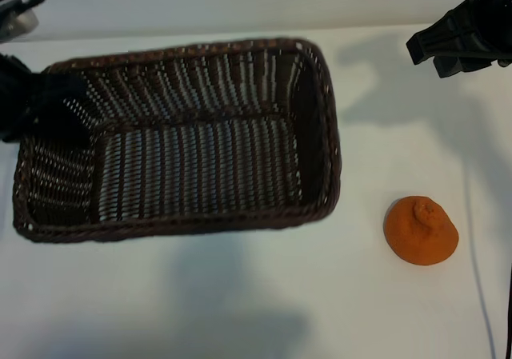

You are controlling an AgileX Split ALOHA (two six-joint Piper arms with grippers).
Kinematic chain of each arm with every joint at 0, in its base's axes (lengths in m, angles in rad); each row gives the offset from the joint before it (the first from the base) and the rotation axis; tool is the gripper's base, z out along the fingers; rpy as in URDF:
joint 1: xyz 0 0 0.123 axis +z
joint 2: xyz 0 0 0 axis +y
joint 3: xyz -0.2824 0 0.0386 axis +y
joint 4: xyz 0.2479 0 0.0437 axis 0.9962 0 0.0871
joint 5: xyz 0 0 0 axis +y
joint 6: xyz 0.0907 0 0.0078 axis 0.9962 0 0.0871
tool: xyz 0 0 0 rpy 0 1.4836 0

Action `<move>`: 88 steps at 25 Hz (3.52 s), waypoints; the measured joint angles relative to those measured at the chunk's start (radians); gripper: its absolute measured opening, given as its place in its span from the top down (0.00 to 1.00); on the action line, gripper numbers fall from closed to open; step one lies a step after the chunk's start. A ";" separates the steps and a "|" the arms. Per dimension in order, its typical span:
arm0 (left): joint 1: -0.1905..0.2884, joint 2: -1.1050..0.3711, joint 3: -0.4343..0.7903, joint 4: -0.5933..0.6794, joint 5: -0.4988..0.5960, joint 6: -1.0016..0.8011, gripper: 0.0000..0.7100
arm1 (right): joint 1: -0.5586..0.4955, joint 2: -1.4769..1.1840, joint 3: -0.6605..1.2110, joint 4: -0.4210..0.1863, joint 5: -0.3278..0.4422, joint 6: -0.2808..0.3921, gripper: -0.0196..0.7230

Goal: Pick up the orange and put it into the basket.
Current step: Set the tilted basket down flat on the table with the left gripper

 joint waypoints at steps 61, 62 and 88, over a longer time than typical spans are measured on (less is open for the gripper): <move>-0.239 0.475 -0.296 0.073 -0.191 -0.145 0.78 | 0.000 0.000 0.000 0.006 -0.002 0.000 0.53; -0.245 0.475 -0.296 0.086 -0.194 -0.163 0.78 | 0.000 0.000 0.000 0.006 -0.002 0.000 0.53; -0.277 0.557 -0.296 0.091 -0.237 -0.230 0.78 | 0.000 0.000 0.000 0.007 -0.002 0.000 0.53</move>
